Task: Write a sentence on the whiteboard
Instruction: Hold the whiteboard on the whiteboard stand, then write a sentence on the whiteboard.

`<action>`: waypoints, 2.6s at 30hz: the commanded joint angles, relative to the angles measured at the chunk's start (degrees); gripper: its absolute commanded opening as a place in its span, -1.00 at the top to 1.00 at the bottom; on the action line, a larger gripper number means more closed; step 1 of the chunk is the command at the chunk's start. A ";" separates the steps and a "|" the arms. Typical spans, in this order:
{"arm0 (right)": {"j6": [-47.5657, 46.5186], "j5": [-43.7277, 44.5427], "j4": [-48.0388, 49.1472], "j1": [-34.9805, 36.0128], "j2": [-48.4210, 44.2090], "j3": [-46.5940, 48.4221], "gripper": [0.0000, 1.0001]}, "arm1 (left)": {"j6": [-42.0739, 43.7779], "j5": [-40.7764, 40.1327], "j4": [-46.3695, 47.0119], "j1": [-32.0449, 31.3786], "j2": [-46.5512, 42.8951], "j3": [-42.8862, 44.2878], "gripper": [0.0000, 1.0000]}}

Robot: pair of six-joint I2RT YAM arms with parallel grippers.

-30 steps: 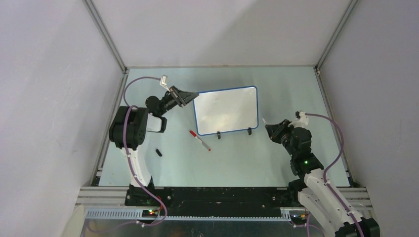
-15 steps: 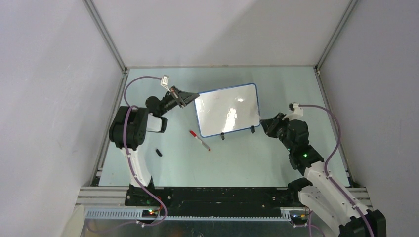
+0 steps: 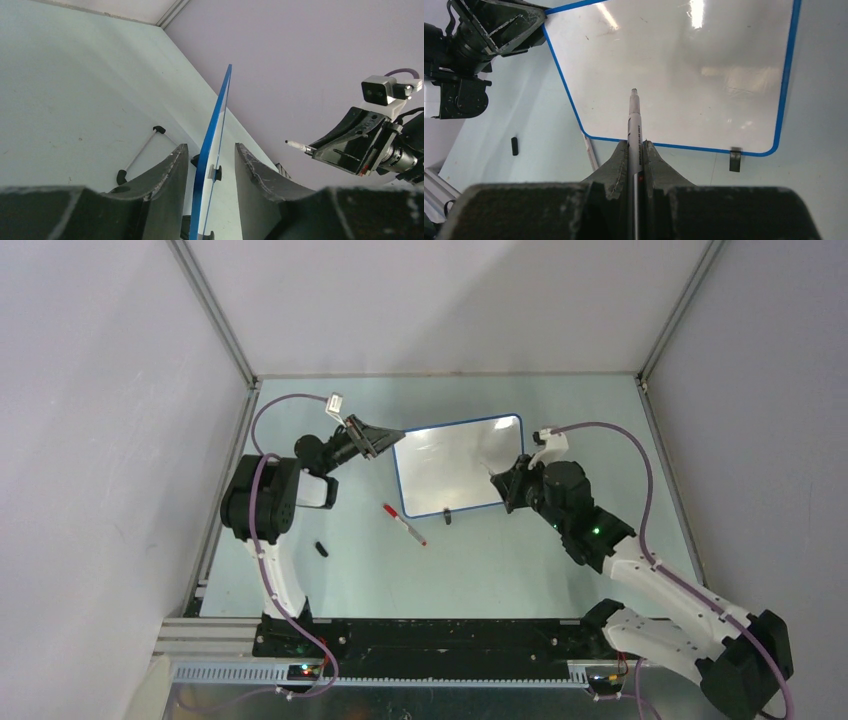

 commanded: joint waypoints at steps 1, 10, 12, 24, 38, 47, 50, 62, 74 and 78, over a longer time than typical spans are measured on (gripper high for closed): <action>-3.28 1.75 -2.34 2.43 4.13 6.37 1.00 | 1.57 0.38 2.63 0.01 -1.10 0.71 0.09; -7.64 4.16 -5.58 8.69 13.08 18.30 1.00 | 2.40 0.03 2.64 0.00 -2.00 -0.21 0.06; -8.19 4.97 -6.86 9.41 15.14 21.61 1.00 | 2.42 0.07 2.64 0.00 -2.19 -0.25 0.05; -9.31 10.02 -9.53 9.66 23.94 33.57 1.00 | 3.58 -0.91 2.64 -0.01 -3.28 -1.89 0.14; -12.46 2.43 -7.67 7.52 26.59 33.53 1.00 | 5.46 -1.31 2.64 -0.02 -4.42 -4.05 0.16; -13.37 2.49 -7.78 7.59 27.20 33.11 1.00 | 6.61 -1.09 2.64 -0.11 -4.63 -4.57 0.15; -13.67 2.07 -6.79 7.67 26.71 31.87 1.00 | 6.65 -1.06 2.64 -0.15 -4.77 -4.71 0.15; -14.52 3.53 -3.82 8.61 24.20 29.21 1.00 | 6.10 -0.59 2.64 -0.31 -4.75 -4.17 0.37; -14.54 3.50 -3.54 8.55 23.84 28.30 1.00 | 5.57 -0.28 2.64 -0.36 -4.04 -3.43 0.59; -14.56 1.62 -2.99 8.61 24.62 28.25 1.00 | 5.49 -0.13 2.63 -0.32 -3.91 -3.28 0.69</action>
